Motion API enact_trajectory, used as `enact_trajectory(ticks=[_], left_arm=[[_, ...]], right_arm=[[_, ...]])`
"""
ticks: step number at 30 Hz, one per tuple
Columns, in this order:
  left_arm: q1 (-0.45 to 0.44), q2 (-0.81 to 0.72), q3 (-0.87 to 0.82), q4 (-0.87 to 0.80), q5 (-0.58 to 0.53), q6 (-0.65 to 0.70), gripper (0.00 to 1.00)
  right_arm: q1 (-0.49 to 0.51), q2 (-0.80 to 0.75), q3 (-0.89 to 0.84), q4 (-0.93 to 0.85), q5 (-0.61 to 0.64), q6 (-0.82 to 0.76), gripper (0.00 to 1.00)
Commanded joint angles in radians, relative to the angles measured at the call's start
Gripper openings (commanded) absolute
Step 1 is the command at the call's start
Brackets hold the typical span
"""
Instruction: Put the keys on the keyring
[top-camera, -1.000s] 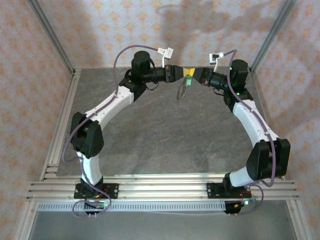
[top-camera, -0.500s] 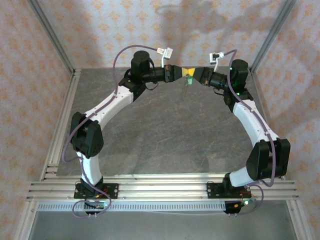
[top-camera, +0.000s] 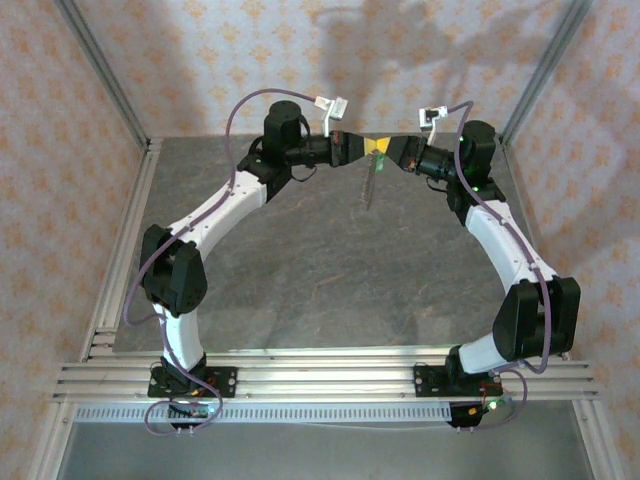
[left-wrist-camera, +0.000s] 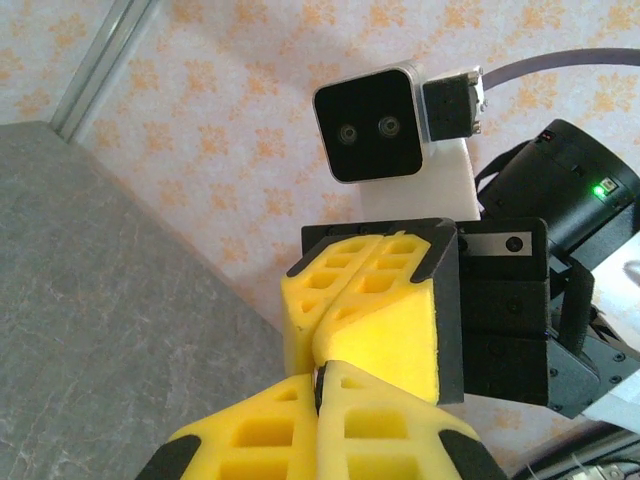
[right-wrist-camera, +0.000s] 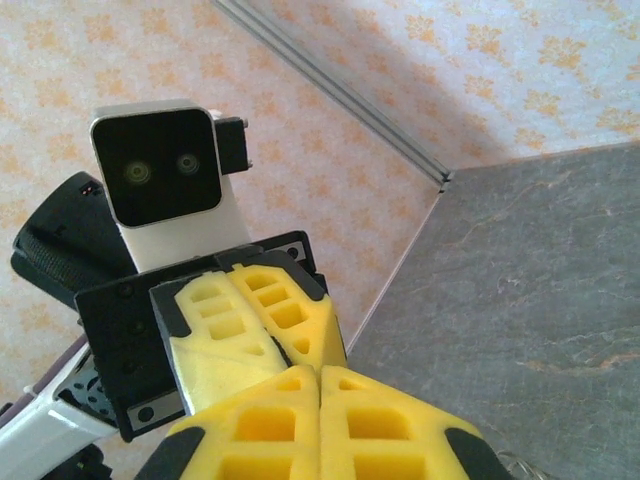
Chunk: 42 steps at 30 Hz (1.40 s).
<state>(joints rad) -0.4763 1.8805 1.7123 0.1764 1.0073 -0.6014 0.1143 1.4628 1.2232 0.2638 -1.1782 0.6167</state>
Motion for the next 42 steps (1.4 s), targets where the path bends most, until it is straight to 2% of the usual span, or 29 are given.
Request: enact_trajectory(ticks=[1,2,5,11,19,23,29,39,42], left_arm=[[-0.035,-0.053,-0.038,0.040,0.013,0.009,0.00],[-0.035,-0.057,-0.044,0.044,0.007,0.008,0.00],[-0.036,-0.066,-0.057,0.057,-0.007,0.005,0.00],[-0.034,-0.083,-0.084,0.120,-0.044,-0.038,0.00],[-0.033,-0.103,-0.109,0.195,-0.101,-0.100,0.00],[-0.034,-0.098,-0.116,0.245,-0.101,-0.138,0.00],[-0.033,-0.093,-0.112,0.270,-0.086,-0.156,0.00],[-0.035,-0.077,-0.086,0.287,-0.058,-0.179,0.00],[-0.035,-0.076,-0.083,0.284,-0.058,-0.179,0.00]], right_arm=[[-0.003,-0.031,-0.011,0.097,0.088,0.053,0.14],[-0.004,-0.034,-0.015,0.110,0.101,0.067,0.19],[-0.011,-0.048,-0.022,0.133,0.143,0.099,0.28],[-0.052,-0.106,-0.074,0.169,0.247,0.161,0.32],[-0.053,-0.244,-0.230,0.177,0.320,0.134,0.35],[-0.044,-0.275,-0.296,0.183,0.319,0.086,0.40],[-0.038,-0.327,-0.333,0.128,0.311,-0.024,0.41],[-0.021,-0.290,-0.271,0.151,0.187,-0.060,0.41],[-0.010,-0.288,-0.250,0.141,0.188,-0.070,0.41]])
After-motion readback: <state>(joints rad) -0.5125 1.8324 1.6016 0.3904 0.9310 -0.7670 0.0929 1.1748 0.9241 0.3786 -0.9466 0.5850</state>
